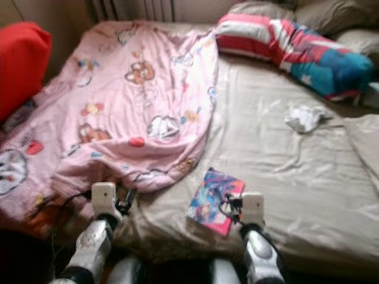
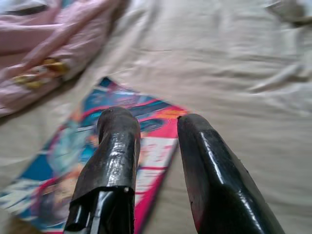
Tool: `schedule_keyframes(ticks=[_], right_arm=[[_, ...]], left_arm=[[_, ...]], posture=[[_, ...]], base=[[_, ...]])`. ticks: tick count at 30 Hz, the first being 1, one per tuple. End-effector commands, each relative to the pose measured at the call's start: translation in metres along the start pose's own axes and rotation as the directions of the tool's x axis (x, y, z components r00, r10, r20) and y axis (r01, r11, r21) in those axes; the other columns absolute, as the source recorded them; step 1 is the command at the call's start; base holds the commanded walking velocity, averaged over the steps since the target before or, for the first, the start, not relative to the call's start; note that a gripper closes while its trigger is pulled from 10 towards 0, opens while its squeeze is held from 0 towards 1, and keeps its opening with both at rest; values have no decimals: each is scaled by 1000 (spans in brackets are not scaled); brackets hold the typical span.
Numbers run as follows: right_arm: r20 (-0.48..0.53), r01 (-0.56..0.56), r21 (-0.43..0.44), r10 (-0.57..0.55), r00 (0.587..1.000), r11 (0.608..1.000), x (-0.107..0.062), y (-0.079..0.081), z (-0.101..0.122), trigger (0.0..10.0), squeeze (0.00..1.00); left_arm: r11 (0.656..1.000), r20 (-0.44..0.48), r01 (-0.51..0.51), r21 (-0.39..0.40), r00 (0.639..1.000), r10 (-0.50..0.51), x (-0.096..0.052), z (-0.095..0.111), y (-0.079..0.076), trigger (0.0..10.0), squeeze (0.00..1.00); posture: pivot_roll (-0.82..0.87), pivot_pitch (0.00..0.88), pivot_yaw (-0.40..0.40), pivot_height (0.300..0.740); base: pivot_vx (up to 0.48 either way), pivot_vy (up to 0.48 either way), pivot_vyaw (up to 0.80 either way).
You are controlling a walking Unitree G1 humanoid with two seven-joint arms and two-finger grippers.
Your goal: Clean up the room
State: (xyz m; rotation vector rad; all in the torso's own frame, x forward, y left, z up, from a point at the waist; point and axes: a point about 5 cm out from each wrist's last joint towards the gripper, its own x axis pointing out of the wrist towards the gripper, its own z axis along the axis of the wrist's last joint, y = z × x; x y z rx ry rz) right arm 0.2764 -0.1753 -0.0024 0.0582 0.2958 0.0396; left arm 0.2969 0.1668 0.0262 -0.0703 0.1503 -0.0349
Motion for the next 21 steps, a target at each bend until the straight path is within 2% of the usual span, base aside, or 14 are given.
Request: schedule_keyframes(ticks=[1, 13, 14, 21], right_arm=[[-17, -21, 11, 21, 1000, 1000, -1, 9, -5, 10000, 0], [-19, -18, 11, 18, 1000, 1000, -1, 9, -5, 10000, 0], [-33, -12, 17, 12, 999, 1000, -1, 8, -7, 10000, 0], [-56, -12, 20, 13, 998, 1000, -1, 9, -9, 10000, 0]], left_arm=[[1000, -23, -28, 4, 999, 28, -4, -5, 9, 10000, 0], [1000, -24, -28, 4, 999, 28, -4, -5, 9, 10000, 0], [1000, -24, -23, 2, 999, 23, -5, -5, 8, 10000, 0], [1000, -20, -5, -3, 1000, 5, -5, -6, 5, 10000, 0]], posture=[[-81, 190, -1, 645], [-81, 190, -1, 645], [-76, 216, -2, 645], [-78, 219, 0, 645]], base=[[270, 0, 0], [270, 0, 0], [0, 0, 0], [0, 0, 0]])
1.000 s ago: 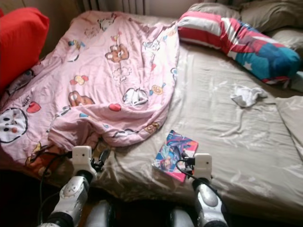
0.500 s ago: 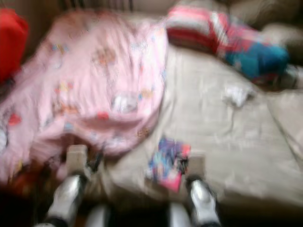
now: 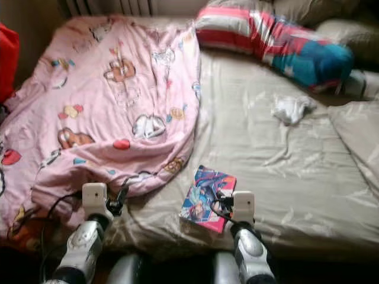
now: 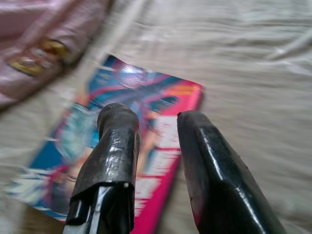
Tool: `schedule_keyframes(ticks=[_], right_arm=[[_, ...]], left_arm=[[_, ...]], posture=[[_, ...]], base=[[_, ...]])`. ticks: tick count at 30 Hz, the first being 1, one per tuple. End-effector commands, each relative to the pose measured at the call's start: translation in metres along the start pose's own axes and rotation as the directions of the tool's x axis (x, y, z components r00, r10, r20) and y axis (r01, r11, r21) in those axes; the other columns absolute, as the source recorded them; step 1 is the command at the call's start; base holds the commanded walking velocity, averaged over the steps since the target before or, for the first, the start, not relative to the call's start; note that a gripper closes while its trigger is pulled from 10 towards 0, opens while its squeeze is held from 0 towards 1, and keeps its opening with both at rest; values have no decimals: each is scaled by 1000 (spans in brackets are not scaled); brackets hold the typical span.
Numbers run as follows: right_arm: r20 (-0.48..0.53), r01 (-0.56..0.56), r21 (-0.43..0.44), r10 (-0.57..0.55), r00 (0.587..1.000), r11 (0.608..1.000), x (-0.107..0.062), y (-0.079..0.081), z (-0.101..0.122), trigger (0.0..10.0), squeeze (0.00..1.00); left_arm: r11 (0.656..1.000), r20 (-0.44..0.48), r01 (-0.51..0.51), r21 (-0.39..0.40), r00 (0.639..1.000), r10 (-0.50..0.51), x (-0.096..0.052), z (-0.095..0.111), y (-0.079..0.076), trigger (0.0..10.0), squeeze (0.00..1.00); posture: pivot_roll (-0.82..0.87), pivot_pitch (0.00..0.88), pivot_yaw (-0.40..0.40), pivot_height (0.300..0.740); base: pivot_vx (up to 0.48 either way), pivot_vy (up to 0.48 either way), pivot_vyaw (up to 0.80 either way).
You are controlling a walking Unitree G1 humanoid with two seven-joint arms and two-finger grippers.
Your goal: Clean up the room
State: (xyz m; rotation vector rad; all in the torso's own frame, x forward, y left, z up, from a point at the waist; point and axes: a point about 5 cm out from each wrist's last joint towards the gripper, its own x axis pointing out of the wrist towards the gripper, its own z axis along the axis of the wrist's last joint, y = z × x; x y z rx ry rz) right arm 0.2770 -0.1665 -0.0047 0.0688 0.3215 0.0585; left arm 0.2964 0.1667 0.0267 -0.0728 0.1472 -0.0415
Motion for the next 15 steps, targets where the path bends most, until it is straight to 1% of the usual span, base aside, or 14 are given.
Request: schedule_keyframes(ticks=[1, 4, 6, 10, 15], right_arm=[[-34, 5, 10, -5, 999, 1000, -2, 1, -7, 10000, 0], [-60, -6, 4, 6, 998, 1000, -2, 4, -10, 10000, 0], [-62, -10, 5, 10, 998, 1000, -2, 5, -10, 10000, 0], [-52, -20, 15, 21, 998, 1000, -2, 6, -9, 10000, 0], [-86, -33, 7, 34, 996, 999, 1, 9, -9, 10000, 0]], left_arm=[[1000, -23, -11, -1, 1000, 11, -5, -6, 5, 10000, 0], [1000, -24, -7, -1, 1000, 7, -5, -6, 5, 10000, 0], [1000, -25, -5, -1, 1000, 5, -5, -6, 4, 10000, 0], [1000, -25, -3, 0, 1000, 3, -5, -6, 4, 10000, 0], [1000, -24, 3, 2, 1000, -3, -6, -6, 5, 10000, 0]], posture=[[-78, 219, 0, 645], [-77, 220, 1, 645], [-76, 221, 1, 637], [-74, 222, 1, 637], [-62, 230, 1, 637]], base=[[0, 0, 0], [0, 0, 0], [0, 0, 0], [0, 0, 0], [0, 0, 0]])
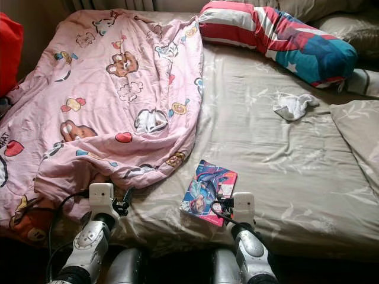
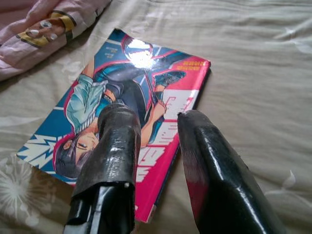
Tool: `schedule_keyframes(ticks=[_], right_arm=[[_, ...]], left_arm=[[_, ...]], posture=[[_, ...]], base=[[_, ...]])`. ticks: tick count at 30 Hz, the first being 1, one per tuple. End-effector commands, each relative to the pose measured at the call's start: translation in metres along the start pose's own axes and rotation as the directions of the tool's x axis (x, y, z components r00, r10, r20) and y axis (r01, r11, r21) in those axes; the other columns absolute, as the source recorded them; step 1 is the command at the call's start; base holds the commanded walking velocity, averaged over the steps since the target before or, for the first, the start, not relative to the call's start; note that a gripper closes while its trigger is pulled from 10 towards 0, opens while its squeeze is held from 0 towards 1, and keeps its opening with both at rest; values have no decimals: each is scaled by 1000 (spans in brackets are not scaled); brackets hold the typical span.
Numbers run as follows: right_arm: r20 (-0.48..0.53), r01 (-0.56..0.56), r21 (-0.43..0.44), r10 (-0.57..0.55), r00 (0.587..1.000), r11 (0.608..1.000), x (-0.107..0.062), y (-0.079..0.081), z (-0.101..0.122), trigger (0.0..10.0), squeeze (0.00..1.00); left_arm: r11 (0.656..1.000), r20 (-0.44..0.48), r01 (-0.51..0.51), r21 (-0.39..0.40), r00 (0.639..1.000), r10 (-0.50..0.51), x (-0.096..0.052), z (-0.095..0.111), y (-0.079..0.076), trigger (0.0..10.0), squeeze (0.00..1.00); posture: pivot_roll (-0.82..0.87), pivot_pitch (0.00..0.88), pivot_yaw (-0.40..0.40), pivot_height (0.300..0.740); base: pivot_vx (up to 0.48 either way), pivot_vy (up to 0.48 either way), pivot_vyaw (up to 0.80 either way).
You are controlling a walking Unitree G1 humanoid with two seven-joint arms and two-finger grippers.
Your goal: Clean up the room
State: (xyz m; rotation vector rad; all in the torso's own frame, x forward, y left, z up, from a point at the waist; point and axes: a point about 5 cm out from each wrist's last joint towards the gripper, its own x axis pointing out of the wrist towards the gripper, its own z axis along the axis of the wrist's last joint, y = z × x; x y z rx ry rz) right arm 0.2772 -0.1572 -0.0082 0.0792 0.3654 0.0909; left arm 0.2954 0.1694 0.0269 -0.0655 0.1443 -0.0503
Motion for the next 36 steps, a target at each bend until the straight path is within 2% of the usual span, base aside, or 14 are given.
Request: schedule_keyframes(ticks=[1, 7, 14, 16, 21, 27, 36], right_arm=[[-41, -1, -1, 1, 999, 1000, -1, 0, -6, 10000, 0], [-77, 11, -2, -11, 997, 1000, 2, 1, -6, 10000, 0], [-79, 22, 38, -19, 997, 999, 3, 4, -6, 10000, 0], [-88, 49, 79, -42, 995, 996, 5, 4, -4, 10000, 0], [-100, 115, 161, -100, 990, 980, 8, 1, -1, 10000, 0], [-116, 137, 154, -120, 986, 979, 11, 0, 2, 10000, 0], [-82, 141, 234, -125, 989, 962, 15, 2, 11, 10000, 0]], left_arm=[[1000, -26, -5, -6, 1000, 5, -5, -7, 2, 10000, 0], [1000, -22, -1, -1, 1000, 1, -6, -6, 5, 10000, 0], [1000, -3, 7, 12, 1000, -7, -5, 0, 8, 10000, 0], [1000, 4, 12, 21, 1000, -12, -5, 2, 10, 10000, 0], [997, 10, 34, 62, 999, -35, -10, 4, 14, 10000, 0], [996, 6, 46, 80, 999, -47, -15, 4, 19, 10000, 0], [992, -10, 72, 103, 997, -71, -26, 4, 21, 10000, 0]], posture=[[-62, 230, 1, 637], [-49, 237, 7, 618], [-27, 249, 21, 618], [-11, 258, 31, 618], [15, 275, 52, 618], [28, 295, 75, 609], [58, 316, 101, 601]], base=[[0, 0, 0], [0, 0, 0], [0, 0, 0], [0, 0, 0], [0, 0, 0], [0, 0, 0], [0, 0, 0]])
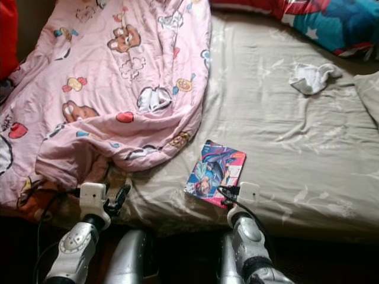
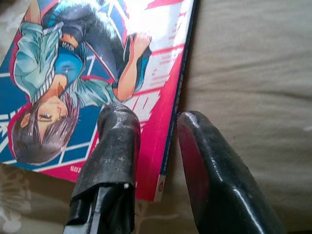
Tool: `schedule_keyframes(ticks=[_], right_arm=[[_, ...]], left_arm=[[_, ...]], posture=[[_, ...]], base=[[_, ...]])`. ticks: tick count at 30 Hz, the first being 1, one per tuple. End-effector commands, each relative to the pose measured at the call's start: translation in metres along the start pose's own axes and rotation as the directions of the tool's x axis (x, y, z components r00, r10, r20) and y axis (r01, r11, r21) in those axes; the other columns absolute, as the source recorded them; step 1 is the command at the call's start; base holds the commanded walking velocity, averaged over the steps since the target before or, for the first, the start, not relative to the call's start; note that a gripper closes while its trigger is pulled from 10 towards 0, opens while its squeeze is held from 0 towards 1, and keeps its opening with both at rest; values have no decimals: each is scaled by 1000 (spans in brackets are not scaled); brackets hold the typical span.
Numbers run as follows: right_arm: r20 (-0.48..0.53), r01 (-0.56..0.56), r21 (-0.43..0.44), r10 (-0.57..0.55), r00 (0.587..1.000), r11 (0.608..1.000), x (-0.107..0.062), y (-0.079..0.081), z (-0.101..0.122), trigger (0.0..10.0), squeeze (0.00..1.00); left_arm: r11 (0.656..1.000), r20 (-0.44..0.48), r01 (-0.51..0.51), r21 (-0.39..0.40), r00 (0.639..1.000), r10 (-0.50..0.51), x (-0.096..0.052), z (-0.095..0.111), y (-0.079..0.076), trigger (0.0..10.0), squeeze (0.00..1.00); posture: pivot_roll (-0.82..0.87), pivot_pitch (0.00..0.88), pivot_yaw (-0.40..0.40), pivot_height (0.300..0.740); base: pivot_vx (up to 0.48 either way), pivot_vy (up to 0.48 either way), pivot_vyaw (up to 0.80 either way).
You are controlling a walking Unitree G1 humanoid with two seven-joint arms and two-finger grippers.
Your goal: Clean up the room
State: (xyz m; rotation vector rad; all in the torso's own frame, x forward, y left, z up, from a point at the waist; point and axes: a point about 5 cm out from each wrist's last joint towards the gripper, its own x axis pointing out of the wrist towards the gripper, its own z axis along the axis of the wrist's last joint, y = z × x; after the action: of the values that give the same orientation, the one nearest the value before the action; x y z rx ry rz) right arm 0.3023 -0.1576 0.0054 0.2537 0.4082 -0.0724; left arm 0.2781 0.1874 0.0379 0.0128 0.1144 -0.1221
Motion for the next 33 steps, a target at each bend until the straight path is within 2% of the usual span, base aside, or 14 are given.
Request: schedule_keyframes(ticks=[1, 3, 4, 9, 13, 14, 15, 16, 17, 27, 29, 30, 32, 33], right_arm=[[-31, 5, 68, -3, 999, 998, -2, 2, -9, 10000, 0], [-28, 4, 77, -2, 1000, 997, -2, 2, -8, 10000, 0], [-20, 11, 96, -9, 1000, 995, -1, 2, -6, 10000, 1000], [-3, 48, 193, -49, 999, 980, 0, -2, -1, 10000, 1000], [-14, 50, 204, -48, 999, 978, 0, -3, -3, 10000, 1000], [-25, 47, 213, -42, 999, 976, -1, -3, -6, 10000, 937], [-37, 42, 227, -34, 999, 973, -1, -2, -8, 10000, 529], [-37, 42, 227, -34, 999, 973, -1, -2, -8, 10000, 529], [-48, 32, 243, -21, 999, 970, -2, -1, -11, 10000, 0], [-82, 17, 281, 7, 997, 960, -4, 1, -19, 10000, 0], [-92, 12, 309, 17, 996, 951, -5, 2, -22, 10000, 0], [-106, 15, 362, 26, 994, 932, -7, 3, -27, 10000, 0], [-118, 19, 402, 31, 993, 916, -8, 3, -31, 10000, 0], [-127, 22, 446, 38, 991, 895, -10, 3, -34, 10000, 0]], left_arm=[[1000, -35, 9, 21, 999, -8, -8, -6, 4, 10000, 0], [1000, -37, 9, 22, 999, -8, -9, -6, 4, 10000, 0], [1000, -41, 8, 24, 999, -7, -10, -6, 5, 10000, 0], [1000, -54, 2, 28, 999, 0, -16, -7, 7, 10000, 0], [1000, -58, 1, 29, 998, 1, -17, -7, 8, 10000, 0], [1000, -62, 1, 30, 998, 1, -18, -7, 8, 10000, 0], [1000, -63, 1, 31, 998, 1, -18, -7, 8, 10000, 0], [1000, -63, 1, 31, 998, 1, -18, -7, 8, 10000, 0], [1000, -64, 1, 31, 998, 1, -18, -6, 8, 10000, 0], [999, -79, 1, 35, 997, 2, -22, -7, 8, 10000, 0], [999, -80, 2, 35, 997, 1, -23, -7, 8, 10000, 0], [999, -82, 2, 34, 997, 1, -23, -7, 7, 10000, 0], [999, -83, 3, 33, 997, 0, -24, -7, 7, 10000, 0], [999, -83, 3, 33, 997, 0, -25, -7, 6, 10000, 0]], posture=[[61, 318, 102, 601], [61, 318, 102, 601], [65, 321, 103, 601], [76, 329, 107, 601], [79, 330, 108, 601], [80, 331, 108, 601], [83, 332, 109, 601], [83, 332, 109, 601], [83, 332, 109, 601], [90, 343, 114, 601], [93, 346, 117, 601], [96, 346, 119, 601], [99, 346, 120, 601], [107, 346, 122, 601]], base=[[0, 0, 0], [0, 0, 0], [0, 0, 0], [0, 0, 0], [0, 0, 0], [0, 0, 0], [0, 0, 0], [0, 0, 0], [0, 0, 0], [0, 0, 0], [0, 0, 0], [0, 0, 0], [0, 0, 0], [0, 0, 0]])
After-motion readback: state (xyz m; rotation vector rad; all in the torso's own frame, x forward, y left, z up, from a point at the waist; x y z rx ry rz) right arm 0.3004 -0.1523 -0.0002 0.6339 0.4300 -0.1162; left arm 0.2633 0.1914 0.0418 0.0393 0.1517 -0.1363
